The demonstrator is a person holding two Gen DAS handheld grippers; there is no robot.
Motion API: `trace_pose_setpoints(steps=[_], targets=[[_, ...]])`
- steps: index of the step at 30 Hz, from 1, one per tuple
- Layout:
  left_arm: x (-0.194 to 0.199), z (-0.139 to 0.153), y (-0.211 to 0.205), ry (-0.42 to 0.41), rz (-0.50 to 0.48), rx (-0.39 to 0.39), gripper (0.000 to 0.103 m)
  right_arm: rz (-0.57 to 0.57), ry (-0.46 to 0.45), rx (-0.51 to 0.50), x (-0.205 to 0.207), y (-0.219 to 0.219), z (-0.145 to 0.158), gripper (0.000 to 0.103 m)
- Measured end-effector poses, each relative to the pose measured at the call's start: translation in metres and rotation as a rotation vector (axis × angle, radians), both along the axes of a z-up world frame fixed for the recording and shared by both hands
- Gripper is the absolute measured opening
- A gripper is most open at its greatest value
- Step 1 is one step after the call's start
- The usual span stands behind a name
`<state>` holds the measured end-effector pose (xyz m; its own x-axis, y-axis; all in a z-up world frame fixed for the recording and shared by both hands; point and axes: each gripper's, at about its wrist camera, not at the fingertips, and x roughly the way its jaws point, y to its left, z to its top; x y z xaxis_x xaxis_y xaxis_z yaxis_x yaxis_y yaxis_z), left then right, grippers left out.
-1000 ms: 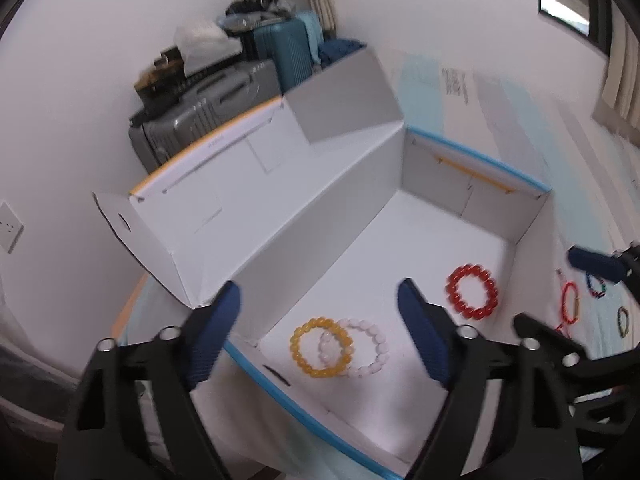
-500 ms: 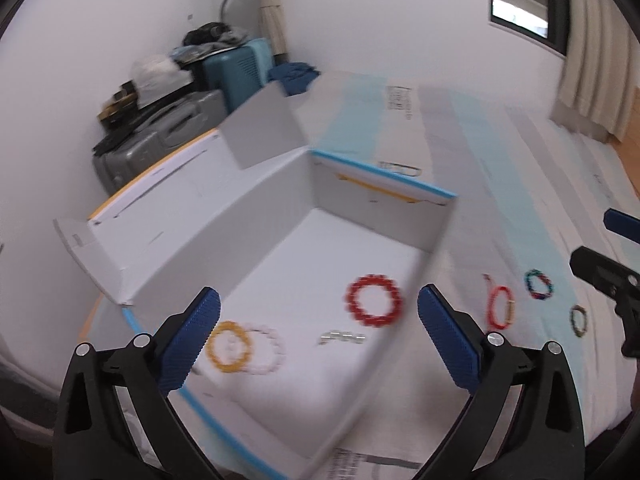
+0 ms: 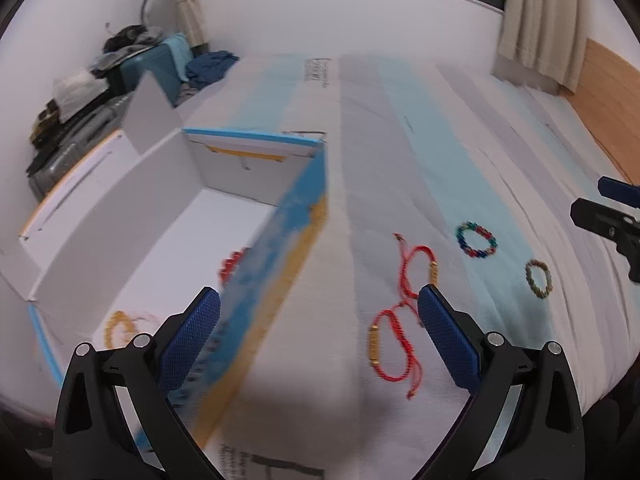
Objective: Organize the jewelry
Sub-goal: 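Move both open tools back over the remaining bracelets on the bed, then grasp a red string bracelet with the left tool while the right tool grasps the brown wooden bead bracelet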
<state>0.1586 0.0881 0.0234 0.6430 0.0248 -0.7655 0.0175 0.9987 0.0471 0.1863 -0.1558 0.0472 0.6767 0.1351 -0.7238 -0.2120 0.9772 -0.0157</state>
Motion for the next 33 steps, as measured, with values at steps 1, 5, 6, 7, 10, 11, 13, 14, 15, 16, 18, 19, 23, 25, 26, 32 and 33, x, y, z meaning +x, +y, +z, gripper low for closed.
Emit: trace_pose_setpoints(steps=[1, 5, 6, 7, 10, 11, 13, 14, 15, 16, 18, 19, 23, 25, 26, 32, 33], targets=[[0.000, -0.005, -0.005, 0.001, -0.019, -0.013, 0.097, -0.012, 0.006, -0.001, 0.000, -0.007, -0.005, 0.095], [0.000, -0.024, -0.022, 0.009, -0.069, -0.016, 0.097, -0.045, 0.034, 0.011, 0.001, -0.034, -0.026, 0.095], [0.001, -0.031, -0.026, 0.017, -0.078, -0.015, 0.097, -0.055, 0.045, 0.014, 0.003, -0.040, -0.034, 0.095], [0.003, -0.035, -0.028, 0.022, -0.079, -0.015, 0.097, -0.065, 0.057, 0.018, 0.005, -0.045, -0.041, 0.095], [0.008, -0.046, -0.032, 0.037, -0.082, -0.029, 0.097, -0.084, 0.082, 0.023, 0.009, -0.057, -0.058, 0.095], [0.008, -0.050, -0.033, 0.040, -0.083, -0.031, 0.097, -0.086, 0.089, 0.022, 0.009, -0.057, -0.062, 0.095], [0.010, -0.056, -0.036, 0.046, -0.089, -0.030, 0.097, -0.091, 0.102, 0.017, 0.011, -0.061, -0.074, 0.095], [0.012, -0.060, -0.038, 0.052, -0.092, -0.029, 0.097, -0.094, 0.110, 0.018, 0.012, -0.064, -0.079, 0.095], [0.013, -0.063, -0.039, 0.062, -0.097, -0.034, 0.097, -0.097, 0.119, 0.021, 0.012, -0.066, -0.085, 0.095], [0.014, -0.066, -0.040, 0.067, -0.100, -0.037, 0.097, -0.102, 0.130, 0.026, 0.013, -0.068, -0.091, 0.095], [0.015, -0.072, -0.044, 0.073, -0.108, -0.035, 0.097, -0.105, 0.147, 0.030, 0.015, -0.070, -0.100, 0.095], [0.016, -0.076, -0.046, 0.076, -0.113, -0.032, 0.097, -0.105, 0.151, 0.026, 0.016, -0.071, -0.104, 0.095], [0.019, -0.087, -0.050, 0.086, -0.121, -0.039, 0.097, -0.111, 0.168, 0.023, 0.021, -0.073, -0.116, 0.095], [0.021, -0.092, -0.052, 0.092, -0.129, -0.039, 0.097, -0.116, 0.176, 0.024, 0.023, -0.075, -0.121, 0.095], [0.022, -0.095, -0.054, 0.092, -0.133, -0.035, 0.097, -0.115, 0.181, 0.021, 0.023, -0.076, -0.124, 0.095], [0.027, -0.110, -0.059, 0.114, -0.141, -0.033, 0.097, -0.123, 0.207, 0.024, 0.028, -0.078, -0.137, 0.095], [0.027, -0.113, -0.060, 0.118, -0.144, -0.027, 0.097, -0.127, 0.211, 0.026, 0.029, -0.078, -0.140, 0.095]])
